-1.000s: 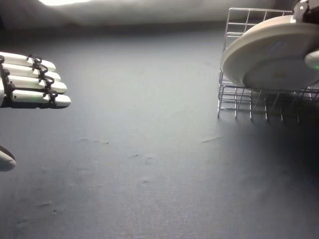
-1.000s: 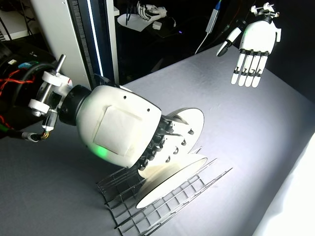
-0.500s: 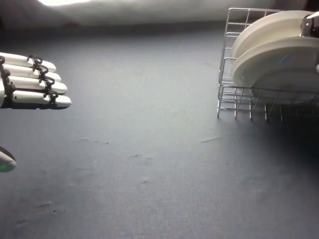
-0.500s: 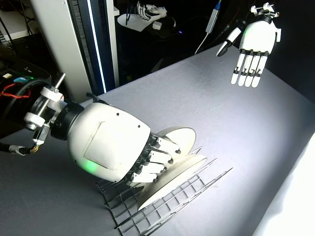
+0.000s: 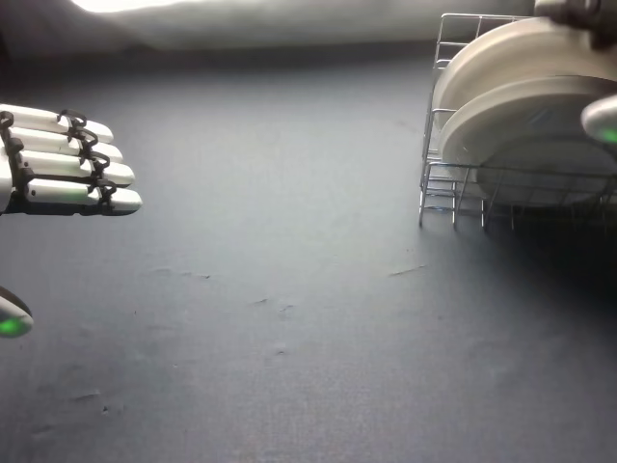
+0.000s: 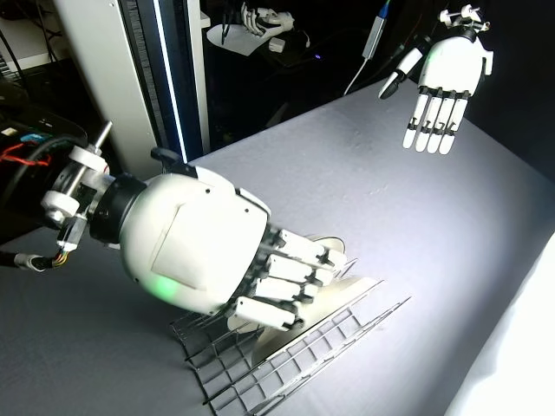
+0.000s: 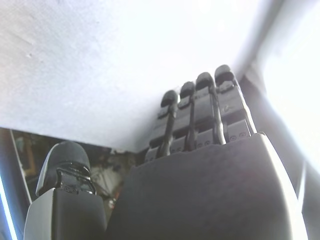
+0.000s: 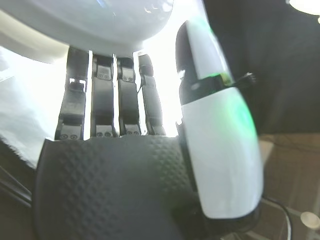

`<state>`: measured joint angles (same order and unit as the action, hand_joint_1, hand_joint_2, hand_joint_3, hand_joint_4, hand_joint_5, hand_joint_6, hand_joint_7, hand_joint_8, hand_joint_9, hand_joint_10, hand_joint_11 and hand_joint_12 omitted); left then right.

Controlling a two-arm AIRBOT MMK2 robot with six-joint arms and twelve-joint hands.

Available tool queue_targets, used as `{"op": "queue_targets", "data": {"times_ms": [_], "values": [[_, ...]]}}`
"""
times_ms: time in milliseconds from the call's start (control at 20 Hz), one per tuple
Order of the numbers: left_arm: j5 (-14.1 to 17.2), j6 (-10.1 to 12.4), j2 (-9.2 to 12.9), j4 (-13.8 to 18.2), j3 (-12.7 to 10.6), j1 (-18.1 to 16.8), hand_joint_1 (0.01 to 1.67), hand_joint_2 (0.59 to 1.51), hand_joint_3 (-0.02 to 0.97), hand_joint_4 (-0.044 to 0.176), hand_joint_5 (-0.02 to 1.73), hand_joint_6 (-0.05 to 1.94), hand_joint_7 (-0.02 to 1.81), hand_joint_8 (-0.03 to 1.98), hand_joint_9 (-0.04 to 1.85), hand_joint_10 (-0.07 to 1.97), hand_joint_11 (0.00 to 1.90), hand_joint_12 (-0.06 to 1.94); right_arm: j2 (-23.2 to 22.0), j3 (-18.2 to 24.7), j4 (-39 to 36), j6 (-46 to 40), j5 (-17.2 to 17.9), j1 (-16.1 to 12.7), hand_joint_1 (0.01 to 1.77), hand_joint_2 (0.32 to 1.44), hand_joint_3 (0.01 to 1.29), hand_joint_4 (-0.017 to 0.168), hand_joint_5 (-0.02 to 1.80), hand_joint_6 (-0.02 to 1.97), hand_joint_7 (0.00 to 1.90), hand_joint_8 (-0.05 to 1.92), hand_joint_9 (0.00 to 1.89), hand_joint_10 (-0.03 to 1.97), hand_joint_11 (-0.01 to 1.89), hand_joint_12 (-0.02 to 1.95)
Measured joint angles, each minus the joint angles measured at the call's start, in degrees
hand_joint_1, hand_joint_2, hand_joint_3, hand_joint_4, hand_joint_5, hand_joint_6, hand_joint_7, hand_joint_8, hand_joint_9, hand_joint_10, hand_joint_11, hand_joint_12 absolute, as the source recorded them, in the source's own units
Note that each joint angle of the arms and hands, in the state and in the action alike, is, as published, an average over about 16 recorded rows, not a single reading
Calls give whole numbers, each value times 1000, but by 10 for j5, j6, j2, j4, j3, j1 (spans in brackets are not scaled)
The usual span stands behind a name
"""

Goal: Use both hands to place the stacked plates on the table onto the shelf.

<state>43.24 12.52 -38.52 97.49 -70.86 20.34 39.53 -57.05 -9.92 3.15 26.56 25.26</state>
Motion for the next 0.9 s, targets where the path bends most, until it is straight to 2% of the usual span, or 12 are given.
{"op": "queue_targets", "data": {"times_ms": [100, 400, 550, 600, 700, 900], "values": [[5, 3, 0, 0, 2, 0, 13, 1117, 19, 6, 19, 7, 16, 0, 22, 6, 20, 11, 1, 3, -24, 0, 9, -10, 791, 1009, 13, -3, 192, 23, 234, 8, 206, 106, 49, 592], [25, 11, -1, 2, 19, 1, 13, 1117, 19, 6, 16, 7, 16, 0, 22, 5, 20, 11, 4, 13, -148, 2, 45, -36, 520, 880, 13, -4, 40, 17, 41, 2, 36, -6, 14, 103], [36, 14, -2, 3, 34, 1, 12, 1121, 19, 6, 27, 7, 34, 2, 37, 8, 28, 17, 6, 17, -233, 4, 72, -45, 418, 834, 13, -4, 16, 18, 18, 1, 17, -14, 16, -3], [40, 14, -2, 3, 40, 1, 12, 1124, 19, 6, 49, 17, 63, 17, 60, 27, 40, 53, 6, 17, -264, 5, 83, -46, 391, 827, 13, -3, 30, 19, 34, 6, 30, -8, 17, 29], [47, 15, -2, 3, 52, 1, 12, 1130, 19, 6, 132, 112, 166, 143, 151, 171, 111, 253, 7, 17, -327, 7, 110, -48, 337, 834, 13, -2, 113, 75, 120, 90, 95, 81, 40, 220], [56, 12, -2, 5, 77, 0, 13, 1128, 19, 6, 405, 556, 477, 609, 447, 636, 407, 718, 9, 12, -435, 12, 165, -49, 262, 849, 13, 0, 412, 501, 417, 528, 353, 533, 241, 696]]}}
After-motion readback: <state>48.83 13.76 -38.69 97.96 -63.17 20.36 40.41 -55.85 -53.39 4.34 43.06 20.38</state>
